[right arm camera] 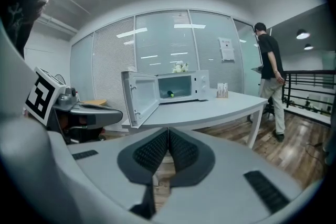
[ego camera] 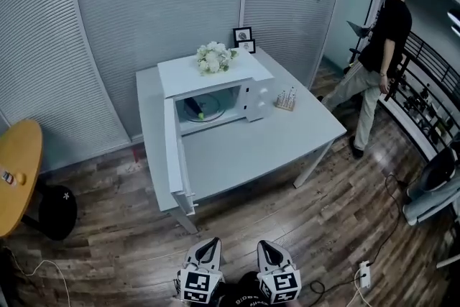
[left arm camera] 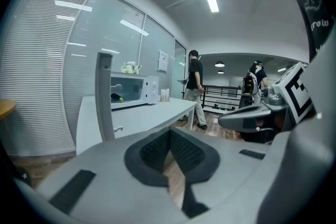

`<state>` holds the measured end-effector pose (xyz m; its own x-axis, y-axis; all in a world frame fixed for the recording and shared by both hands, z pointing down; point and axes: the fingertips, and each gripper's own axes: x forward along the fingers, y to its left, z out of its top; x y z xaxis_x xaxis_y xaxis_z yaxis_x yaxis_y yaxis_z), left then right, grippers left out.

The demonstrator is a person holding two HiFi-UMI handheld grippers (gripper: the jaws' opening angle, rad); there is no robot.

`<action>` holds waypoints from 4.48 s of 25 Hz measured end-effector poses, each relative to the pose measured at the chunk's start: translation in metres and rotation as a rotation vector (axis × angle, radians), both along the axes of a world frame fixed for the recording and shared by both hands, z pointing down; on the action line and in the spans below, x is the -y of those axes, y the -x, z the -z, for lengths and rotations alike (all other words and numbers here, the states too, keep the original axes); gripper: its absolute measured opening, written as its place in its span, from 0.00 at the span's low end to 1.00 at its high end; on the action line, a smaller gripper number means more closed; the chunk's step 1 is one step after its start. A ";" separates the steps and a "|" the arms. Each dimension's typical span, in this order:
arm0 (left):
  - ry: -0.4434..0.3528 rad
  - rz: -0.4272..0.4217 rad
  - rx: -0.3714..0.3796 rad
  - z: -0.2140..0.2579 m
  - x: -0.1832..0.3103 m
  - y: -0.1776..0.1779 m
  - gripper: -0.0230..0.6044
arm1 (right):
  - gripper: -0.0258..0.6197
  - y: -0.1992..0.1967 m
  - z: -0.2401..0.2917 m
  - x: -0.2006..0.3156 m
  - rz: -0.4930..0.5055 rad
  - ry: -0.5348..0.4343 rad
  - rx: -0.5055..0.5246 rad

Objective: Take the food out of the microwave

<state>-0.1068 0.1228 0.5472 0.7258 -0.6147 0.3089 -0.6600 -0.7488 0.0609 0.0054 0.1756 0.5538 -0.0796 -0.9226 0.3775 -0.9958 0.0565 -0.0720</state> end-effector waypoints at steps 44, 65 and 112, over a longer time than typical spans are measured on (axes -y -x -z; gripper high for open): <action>0.089 0.413 0.004 -0.016 0.190 -0.142 0.05 | 0.05 -0.181 -0.004 0.233 0.325 0.018 0.045; 0.049 0.494 -0.003 -0.009 0.283 -0.112 0.05 | 0.05 -0.159 -0.009 0.316 0.359 0.070 0.051; 0.090 0.434 -0.035 -0.005 0.362 -0.083 0.05 | 0.35 0.028 -0.034 0.602 0.476 0.182 -0.076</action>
